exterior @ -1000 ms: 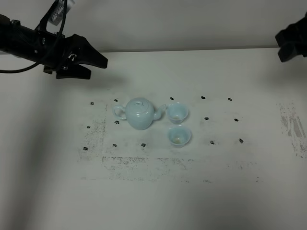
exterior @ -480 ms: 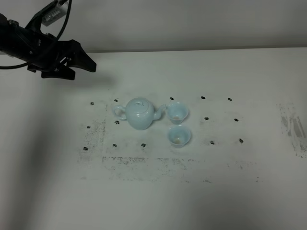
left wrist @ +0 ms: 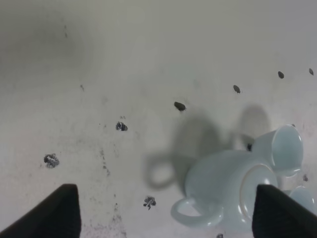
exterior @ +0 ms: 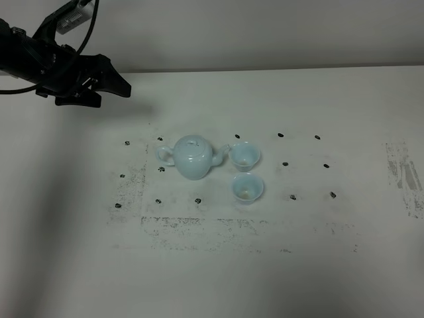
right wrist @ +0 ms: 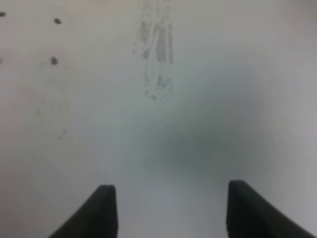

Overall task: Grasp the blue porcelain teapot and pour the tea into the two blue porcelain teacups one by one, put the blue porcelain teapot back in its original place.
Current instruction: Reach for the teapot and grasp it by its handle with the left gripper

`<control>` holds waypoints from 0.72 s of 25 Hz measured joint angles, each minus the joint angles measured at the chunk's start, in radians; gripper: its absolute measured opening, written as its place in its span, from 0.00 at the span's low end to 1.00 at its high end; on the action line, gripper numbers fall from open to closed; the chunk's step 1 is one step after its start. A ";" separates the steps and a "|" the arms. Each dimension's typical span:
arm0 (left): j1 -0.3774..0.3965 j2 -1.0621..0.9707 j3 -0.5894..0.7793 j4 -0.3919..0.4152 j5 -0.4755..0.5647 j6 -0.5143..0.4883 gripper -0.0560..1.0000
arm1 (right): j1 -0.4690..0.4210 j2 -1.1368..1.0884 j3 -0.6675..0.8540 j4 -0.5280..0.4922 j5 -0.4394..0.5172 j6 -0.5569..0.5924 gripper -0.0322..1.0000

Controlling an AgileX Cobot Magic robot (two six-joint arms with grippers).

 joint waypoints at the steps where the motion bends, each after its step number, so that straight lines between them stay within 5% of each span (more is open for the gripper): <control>1: 0.000 0.000 0.000 0.000 -0.003 0.000 0.69 | 0.000 -0.021 0.016 0.022 -0.005 -0.014 0.52; 18: 0.000 0.000 0.000 0.000 -0.022 0.003 0.69 | 0.000 -0.365 0.175 0.123 -0.003 -0.102 0.52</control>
